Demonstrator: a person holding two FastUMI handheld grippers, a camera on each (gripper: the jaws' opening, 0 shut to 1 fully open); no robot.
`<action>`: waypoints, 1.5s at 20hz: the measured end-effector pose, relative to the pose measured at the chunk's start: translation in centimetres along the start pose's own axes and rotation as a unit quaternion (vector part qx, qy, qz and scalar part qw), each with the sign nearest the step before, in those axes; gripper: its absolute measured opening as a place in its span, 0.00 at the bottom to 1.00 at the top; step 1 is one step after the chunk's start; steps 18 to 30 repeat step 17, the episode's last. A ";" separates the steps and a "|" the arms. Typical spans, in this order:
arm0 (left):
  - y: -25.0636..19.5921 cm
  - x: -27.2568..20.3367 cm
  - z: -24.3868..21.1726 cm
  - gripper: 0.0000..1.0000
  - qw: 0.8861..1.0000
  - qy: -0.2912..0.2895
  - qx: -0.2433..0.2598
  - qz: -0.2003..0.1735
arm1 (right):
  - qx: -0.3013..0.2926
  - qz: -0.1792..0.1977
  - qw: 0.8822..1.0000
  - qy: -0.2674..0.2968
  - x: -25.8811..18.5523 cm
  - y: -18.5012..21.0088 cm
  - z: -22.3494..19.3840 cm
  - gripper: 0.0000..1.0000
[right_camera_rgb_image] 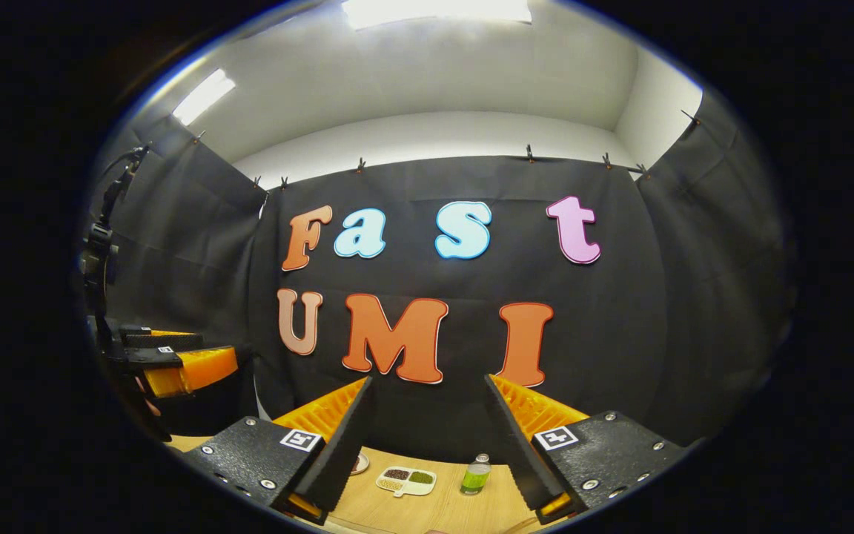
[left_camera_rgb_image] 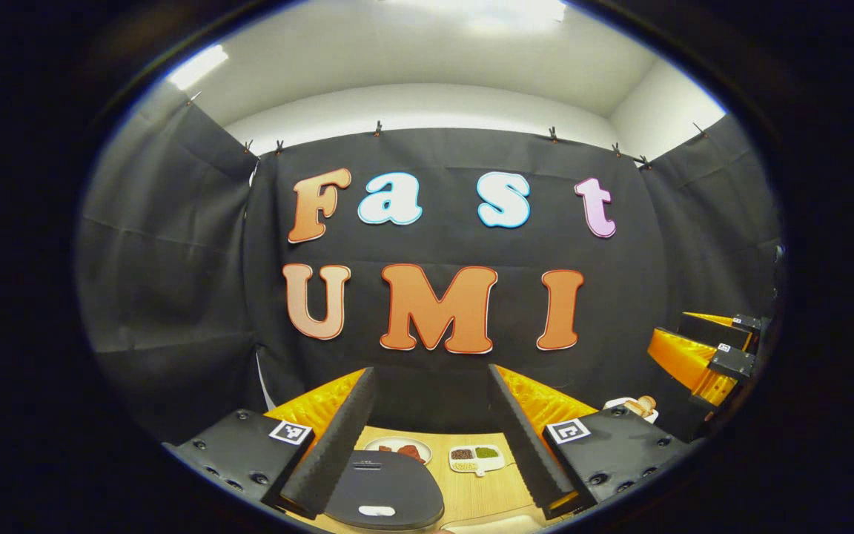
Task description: Close the left gripper, press the button to open the rice cooker; take a wooden spoon from the chopstick holder with the right hand, scoop a spoonful of rice and pour it into the rice cooker, then put the wooden spoon back into the chopstick holder.
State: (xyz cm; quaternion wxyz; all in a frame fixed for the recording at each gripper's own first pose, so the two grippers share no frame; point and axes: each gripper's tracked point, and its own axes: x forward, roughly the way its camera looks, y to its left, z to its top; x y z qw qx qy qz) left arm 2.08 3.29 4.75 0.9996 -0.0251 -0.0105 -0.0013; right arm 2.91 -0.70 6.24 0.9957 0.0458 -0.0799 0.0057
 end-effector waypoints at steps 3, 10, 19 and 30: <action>-0.7 -0.5 -0.3 1.00 1.000 -0.006 0.003 -0.009 | 0.000 -0.011 1.000 -0.001 0.1 -0.5 -0.1 0.89; -1.5 -0.5 -0.9 1.00 1.000 -0.001 0.021 -0.019 | -0.010 -0.020 1.000 -0.004 0.3 -0.6 -0.1 0.92; -1.9 -0.1 -0.8 1.00 0.999 -0.002 0.026 -0.025 | -0.029 -0.030 0.999 -0.005 0.3 -1.0 -0.1 0.94; -1.9 -0.1 -0.8 1.00 0.999 -0.002 0.026 -0.025 | -0.029 -0.030 0.999 -0.005 0.3 -1.0 -0.1 0.94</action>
